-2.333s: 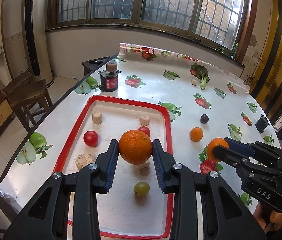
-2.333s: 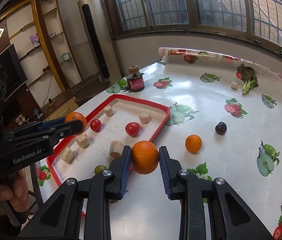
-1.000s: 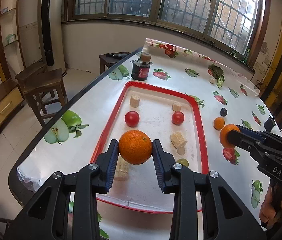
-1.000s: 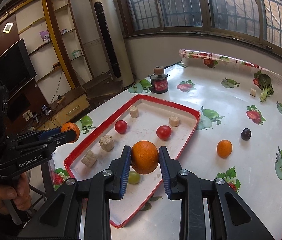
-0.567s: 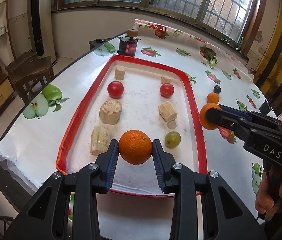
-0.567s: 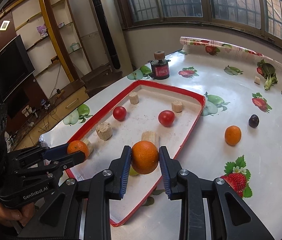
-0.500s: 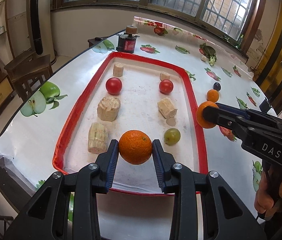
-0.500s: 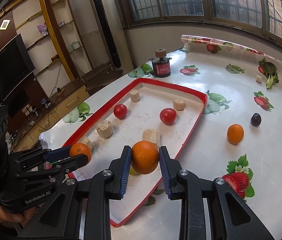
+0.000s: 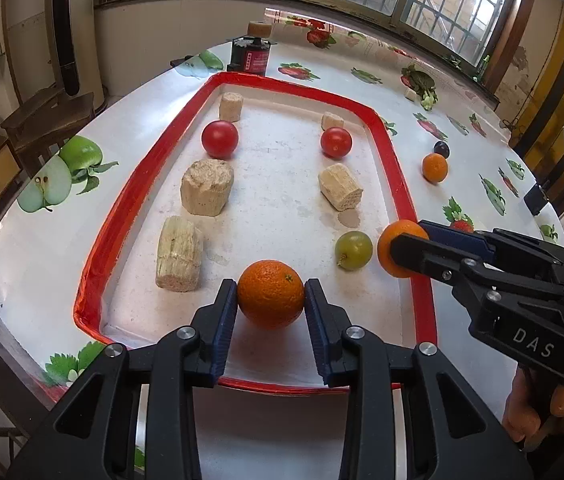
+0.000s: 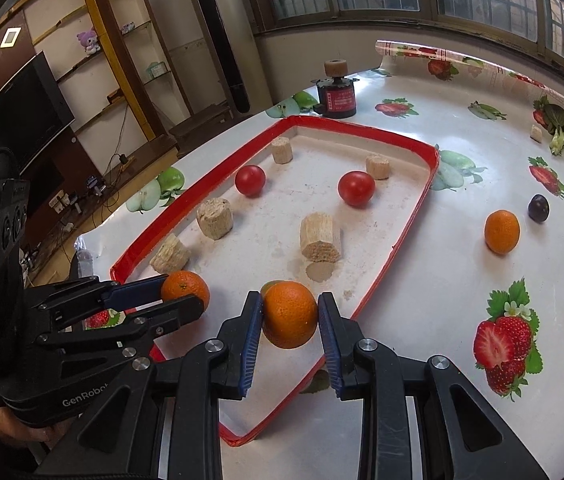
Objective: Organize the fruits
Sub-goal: 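Carry the orange in the left gripper while the right carries its orange over the tray, then open the left gripper over the tray while the right releases its orange inside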
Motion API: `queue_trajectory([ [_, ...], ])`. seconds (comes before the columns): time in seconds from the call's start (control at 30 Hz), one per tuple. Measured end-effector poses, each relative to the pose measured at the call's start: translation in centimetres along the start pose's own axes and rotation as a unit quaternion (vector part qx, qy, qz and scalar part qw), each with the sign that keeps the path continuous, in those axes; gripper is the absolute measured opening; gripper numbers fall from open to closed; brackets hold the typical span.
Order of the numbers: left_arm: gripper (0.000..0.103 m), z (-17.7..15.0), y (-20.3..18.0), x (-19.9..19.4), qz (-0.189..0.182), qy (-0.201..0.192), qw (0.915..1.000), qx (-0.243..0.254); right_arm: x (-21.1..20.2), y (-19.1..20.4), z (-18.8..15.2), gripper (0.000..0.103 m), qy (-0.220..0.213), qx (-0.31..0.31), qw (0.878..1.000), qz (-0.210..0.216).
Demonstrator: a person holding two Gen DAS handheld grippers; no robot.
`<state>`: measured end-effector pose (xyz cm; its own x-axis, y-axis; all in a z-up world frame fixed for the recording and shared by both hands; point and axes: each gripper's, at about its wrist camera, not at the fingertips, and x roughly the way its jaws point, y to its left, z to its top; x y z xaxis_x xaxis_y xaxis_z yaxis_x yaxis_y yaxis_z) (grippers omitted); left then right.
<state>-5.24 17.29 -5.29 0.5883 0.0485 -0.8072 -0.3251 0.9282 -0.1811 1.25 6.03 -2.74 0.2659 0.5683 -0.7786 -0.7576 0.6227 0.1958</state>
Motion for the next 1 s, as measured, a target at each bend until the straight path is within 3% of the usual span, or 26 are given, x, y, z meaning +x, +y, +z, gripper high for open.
queue_trajectory([
  [0.47, 0.032, 0.5, -1.7, 0.7, -0.001, -0.001, 0.9998, 0.019, 2.2, -1.0, 2.2, 0.031, -0.002, -0.003, 1.000, -0.019],
  [1.0, 0.032, 0.7, -2.7, 0.9, 0.003, 0.003, 0.9994, 0.034, 2.5, -1.8, 1.9, 0.030, -0.001, 0.004, 1.000, -0.008],
])
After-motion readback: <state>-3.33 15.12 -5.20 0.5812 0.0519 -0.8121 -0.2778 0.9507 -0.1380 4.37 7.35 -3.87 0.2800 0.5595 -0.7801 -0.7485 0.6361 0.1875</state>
